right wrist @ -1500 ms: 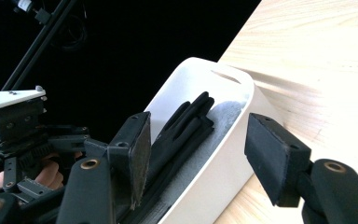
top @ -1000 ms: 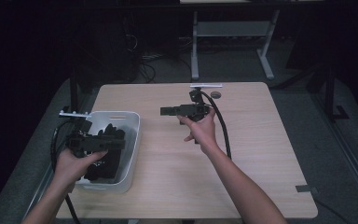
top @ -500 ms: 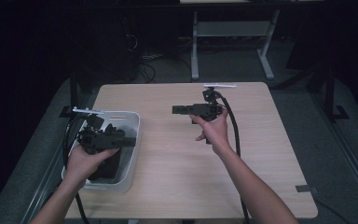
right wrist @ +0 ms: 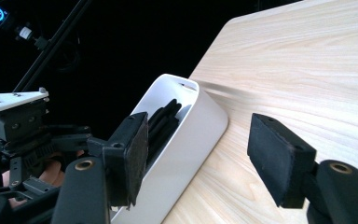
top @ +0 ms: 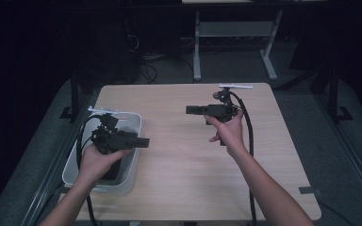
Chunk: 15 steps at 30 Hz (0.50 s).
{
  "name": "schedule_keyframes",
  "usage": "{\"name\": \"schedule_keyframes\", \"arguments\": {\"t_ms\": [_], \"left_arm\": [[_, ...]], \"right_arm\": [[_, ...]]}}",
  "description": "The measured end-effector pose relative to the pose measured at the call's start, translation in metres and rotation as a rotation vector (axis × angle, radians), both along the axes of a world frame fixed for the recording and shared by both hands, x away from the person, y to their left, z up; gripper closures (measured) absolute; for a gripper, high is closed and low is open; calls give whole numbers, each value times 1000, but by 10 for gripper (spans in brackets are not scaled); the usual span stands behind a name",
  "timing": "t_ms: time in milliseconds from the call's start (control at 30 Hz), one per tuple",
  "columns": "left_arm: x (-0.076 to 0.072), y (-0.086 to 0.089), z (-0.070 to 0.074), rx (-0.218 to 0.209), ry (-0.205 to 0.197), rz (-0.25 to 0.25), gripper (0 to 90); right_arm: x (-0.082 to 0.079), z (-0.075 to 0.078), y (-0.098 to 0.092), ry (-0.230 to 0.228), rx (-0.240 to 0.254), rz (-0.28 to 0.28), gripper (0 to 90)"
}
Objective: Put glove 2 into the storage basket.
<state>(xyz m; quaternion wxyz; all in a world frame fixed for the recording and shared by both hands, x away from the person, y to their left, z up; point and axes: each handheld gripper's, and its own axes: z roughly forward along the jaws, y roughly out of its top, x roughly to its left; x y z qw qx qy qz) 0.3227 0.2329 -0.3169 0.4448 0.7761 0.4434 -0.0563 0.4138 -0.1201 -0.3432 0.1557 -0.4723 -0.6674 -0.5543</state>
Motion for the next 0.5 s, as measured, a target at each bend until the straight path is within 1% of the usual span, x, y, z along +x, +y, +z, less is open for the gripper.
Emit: {"name": "schedule_keyframes", "arguments": {"t_ms": [400,500], "left_arm": [[2,-17,2,4,-9,-14,187],[2,-23,2,9,-11,-27,187]], "right_arm": [[-4,-6,-21,9,-6,-24,375],[-6,-8,-26,7,-10,-26,375]]}}
